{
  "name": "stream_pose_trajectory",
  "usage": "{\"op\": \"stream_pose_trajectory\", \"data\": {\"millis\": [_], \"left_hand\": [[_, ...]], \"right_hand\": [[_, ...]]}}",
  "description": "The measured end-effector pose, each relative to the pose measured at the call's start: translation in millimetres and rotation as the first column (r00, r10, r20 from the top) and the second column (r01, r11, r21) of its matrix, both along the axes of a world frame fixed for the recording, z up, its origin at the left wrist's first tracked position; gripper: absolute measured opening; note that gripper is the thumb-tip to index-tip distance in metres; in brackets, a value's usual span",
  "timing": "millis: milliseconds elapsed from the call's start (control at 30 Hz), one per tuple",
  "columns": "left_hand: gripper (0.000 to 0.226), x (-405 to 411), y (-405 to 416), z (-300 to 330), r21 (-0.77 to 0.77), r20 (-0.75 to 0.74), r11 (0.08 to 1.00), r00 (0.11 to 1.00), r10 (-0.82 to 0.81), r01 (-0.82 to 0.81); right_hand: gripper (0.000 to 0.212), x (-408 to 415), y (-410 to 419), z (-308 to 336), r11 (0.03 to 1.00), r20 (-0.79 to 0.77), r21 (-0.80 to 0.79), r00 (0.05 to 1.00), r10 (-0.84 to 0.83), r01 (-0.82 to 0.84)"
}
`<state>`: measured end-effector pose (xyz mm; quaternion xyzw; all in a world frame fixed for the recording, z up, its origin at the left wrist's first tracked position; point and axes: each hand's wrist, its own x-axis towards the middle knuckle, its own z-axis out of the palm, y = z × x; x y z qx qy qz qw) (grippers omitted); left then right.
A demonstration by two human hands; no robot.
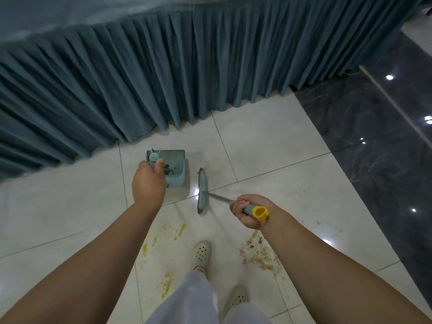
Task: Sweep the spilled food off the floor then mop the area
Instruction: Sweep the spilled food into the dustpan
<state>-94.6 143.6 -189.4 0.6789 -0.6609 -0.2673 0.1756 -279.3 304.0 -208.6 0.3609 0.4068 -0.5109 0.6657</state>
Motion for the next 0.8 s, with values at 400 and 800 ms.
{"op": "stream_pose_trajectory", "data": {"millis": [400,800], "left_hand": [[0.044,-28,-52,-20,0.027,0.068,0.994,0.992,-0.109,0.108],[0.042,-90,-24,-19,0.059,0.031,0.966,0.966,-0.255,0.253]], "right_hand": [[0.013,-24,-46,-29,0.991,-0.009,0.01,0.991,-0.136,0.137],[0.046,-96,69,-16,0.831,-0.069,0.114,0.838,-0.541,0.545]]}}
